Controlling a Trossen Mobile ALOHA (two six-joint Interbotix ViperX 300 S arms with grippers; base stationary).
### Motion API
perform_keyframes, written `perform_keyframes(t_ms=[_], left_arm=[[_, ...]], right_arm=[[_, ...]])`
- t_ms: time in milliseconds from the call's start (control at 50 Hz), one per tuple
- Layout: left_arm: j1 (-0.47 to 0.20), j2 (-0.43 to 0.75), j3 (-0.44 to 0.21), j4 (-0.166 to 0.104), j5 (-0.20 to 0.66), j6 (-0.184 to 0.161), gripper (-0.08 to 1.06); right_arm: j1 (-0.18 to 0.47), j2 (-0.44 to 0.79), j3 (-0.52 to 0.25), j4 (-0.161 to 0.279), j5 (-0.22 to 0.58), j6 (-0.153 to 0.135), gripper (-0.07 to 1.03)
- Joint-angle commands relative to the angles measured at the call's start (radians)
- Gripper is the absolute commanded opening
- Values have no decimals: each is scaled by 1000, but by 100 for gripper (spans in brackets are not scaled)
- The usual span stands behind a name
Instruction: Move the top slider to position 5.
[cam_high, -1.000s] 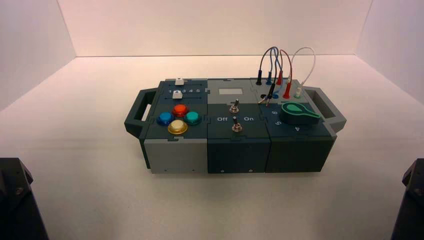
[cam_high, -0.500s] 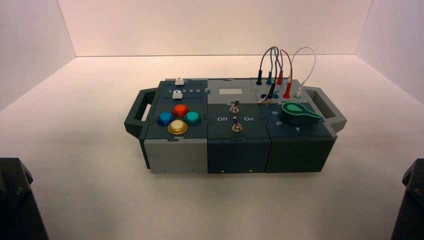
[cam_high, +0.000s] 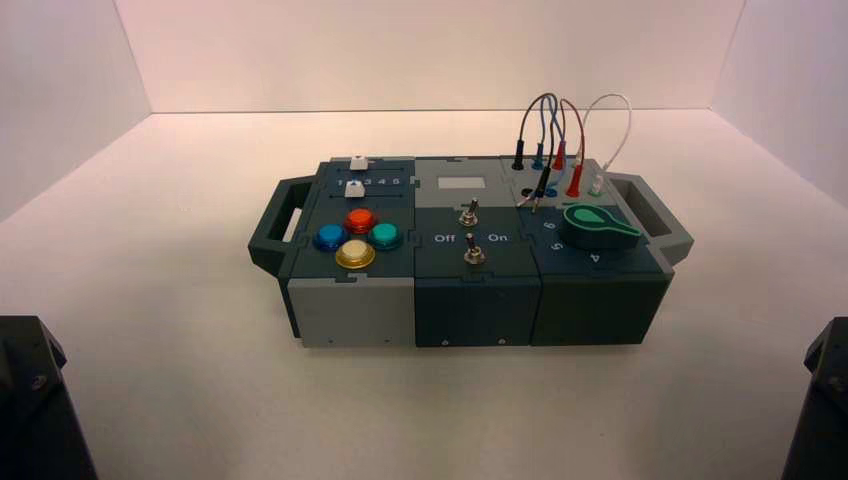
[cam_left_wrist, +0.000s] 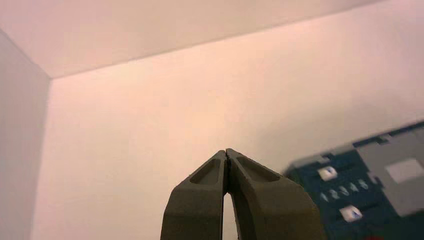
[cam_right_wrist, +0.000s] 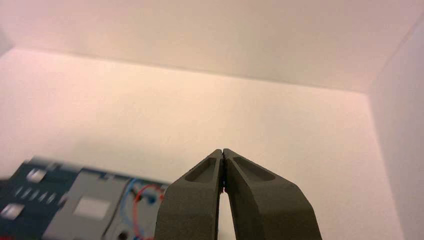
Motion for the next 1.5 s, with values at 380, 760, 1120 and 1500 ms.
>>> perform_keyframes(t_ms=[380,760,1120,1500], left_arm=[[-78,109,-126,-164,206,-26,-3],[-114,215,-140,-301,253,-26,-3],[-176,360,-196,-305,253,-43,-3],[-196,480,-261,-305,253,-46,-3]], right_arm=[[61,83,-167,204,279,3,-2],[144,141,-219,219,387,-9,-2],[201,278,-268,219,390,-15,-2],[236,394,-296,219,364,-17,-2]])
